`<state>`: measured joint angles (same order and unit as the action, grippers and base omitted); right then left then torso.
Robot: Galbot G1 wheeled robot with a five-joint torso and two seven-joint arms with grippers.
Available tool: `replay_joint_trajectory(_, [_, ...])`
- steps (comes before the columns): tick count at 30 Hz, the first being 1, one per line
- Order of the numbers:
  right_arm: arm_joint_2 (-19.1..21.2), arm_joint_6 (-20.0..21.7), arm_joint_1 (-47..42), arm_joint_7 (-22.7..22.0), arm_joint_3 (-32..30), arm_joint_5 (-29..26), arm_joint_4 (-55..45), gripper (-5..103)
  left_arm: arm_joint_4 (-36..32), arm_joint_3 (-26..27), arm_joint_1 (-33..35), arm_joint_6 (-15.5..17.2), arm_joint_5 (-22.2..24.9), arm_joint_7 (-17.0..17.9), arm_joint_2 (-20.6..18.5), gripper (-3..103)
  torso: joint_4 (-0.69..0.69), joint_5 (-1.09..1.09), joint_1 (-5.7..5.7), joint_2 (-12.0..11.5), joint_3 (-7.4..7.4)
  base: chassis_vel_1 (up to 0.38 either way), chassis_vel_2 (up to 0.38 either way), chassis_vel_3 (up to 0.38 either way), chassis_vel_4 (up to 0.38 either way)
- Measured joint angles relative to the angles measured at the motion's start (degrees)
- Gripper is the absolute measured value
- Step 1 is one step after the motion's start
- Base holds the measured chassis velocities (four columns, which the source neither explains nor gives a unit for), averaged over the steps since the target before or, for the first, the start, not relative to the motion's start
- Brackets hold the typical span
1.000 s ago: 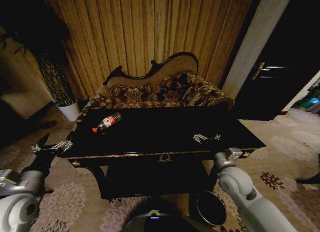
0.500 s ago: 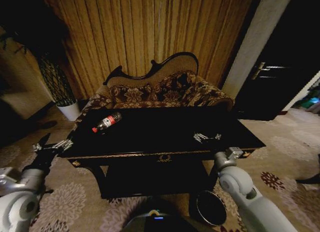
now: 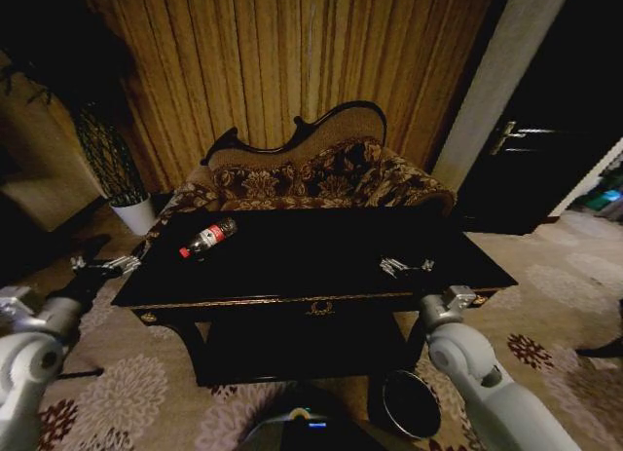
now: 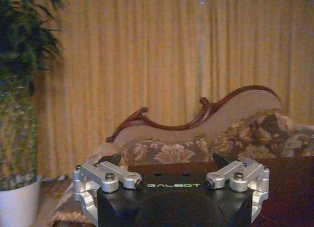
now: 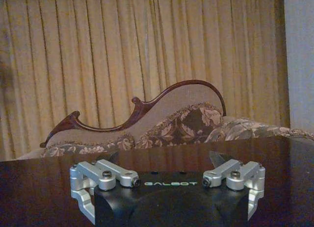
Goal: Move to the front of the table and place the trash on the table into the trash bin.
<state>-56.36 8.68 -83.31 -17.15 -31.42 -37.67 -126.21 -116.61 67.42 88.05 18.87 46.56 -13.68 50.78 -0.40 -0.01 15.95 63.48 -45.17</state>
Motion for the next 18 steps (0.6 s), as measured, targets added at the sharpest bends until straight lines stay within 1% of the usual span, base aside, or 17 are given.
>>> replay_joint_trajectory(1, [0.15, 0.0, 0.01, -0.04, -0.07, -0.03, -0.06, 100, 1.25, -0.33, -1.27, 0.16, 0.66, -0.87, -1.35, 100, 0.01, 0.0, 0.0, 0.0, 0.0, 0.0, 0.0, 0.0, 0.0])
replay_joint_trajectory(2, [0.15, 0.0, 0.01, -0.04, -0.07, -0.03, -0.06, 100, 1.25, -0.33, -1.27, 0.16, 0.66, -0.87, -1.35, 100, 0.01, 0.0, 0.0, 0.0, 0.0, 0.0, 0.0, 0.0, 0.0])
replay_joint_trajectory(4, [0.41, 0.0, 0.01, -0.28, -0.29, -0.11, -0.31, 100, 3.4, -1.5, -4.13, 1.07, 1.08, -1.84, -3.32, 100, 0.0, 0.0, 0.0, 0.0, 0.0, 0.0, 0.0, 0.0, 0.0])
replay_joint_trajectory(7, [0.51, 0.0, -0.04, -0.57, -0.39, -0.17, -0.44, 100, 4.58, -2.58, -5.94, 1.5, 1.2, -1.93, -4.42, 100, 0.0, 0.0, 0.0, 0.0, 0.0, 0.0, 0.0, 0.0, 0.0])
replay_joint_trajectory(9, [0.57, 0.0, -0.19, -1.13, -0.46, -0.21, -0.61, 100, 6.26, -4.9, -8.96, 2.53, 1.84, -1.93, -6.41, 100, -0.01, 0.0, 0.0, 0.0, 0.0, 0.0, 0.0, 0.0, 0.0])
replay_joint_trajectory(10, [0.57, 0.0, -0.19, -1.13, -0.46, -0.21, -0.61, 100, 6.26, -4.9, -8.96, 2.53, 1.84, -1.93, -6.41, 100, -0.01, 0.0, 0.0, 0.0, 0.0, 0.0, 0.0, 0.0, 0.0])
replay_joint_trajectory(13, [0.6, 0.0, -0.34, -1.24, -0.47, 0.04, -0.72, 100, 8.5, -8.2, -11.71, 2.91, 2.29, -2.16, -8.59, 100, 0.0, 0.01, 0.0, 0.0, 0.0, 0.0, 0.0, 0.0, 0.0])
replay_joint_trajectory(14, [0.7, 0.0, -0.43, -1.24, -0.47, 0.35, -0.76, 100, 9.24, -9.42, -12.56, 2.91, 2.36, -2.59, -9.33, 100, -0.01, 0.01, 0.0, 0.0, 0.0, 0.0, 0.0, 0.0, 0.0])
replay_joint_trajectory(15, [0.7, 0.0, -0.43, -1.24, -0.47, 0.35, -0.76, 100, 9.24, -9.42, -12.56, 2.91, 2.36, -2.59, -9.33, 100, -0.01, 0.01, 0.0, 0.0, 0.0, 0.0, 0.0, 0.0, 0.0])
replay_joint_trajectory(18, [1.05, 0.0, -0.52, -1.22, -0.53, 0.6, -0.83, 100, 10.18, -11.57, -14.2, 2.9, 2.37, -4.02, -10.55, 100, -0.01, 0.01, 0.0, 0.0, 0.0, 0.0, 0.0, 0.0, 0.0])
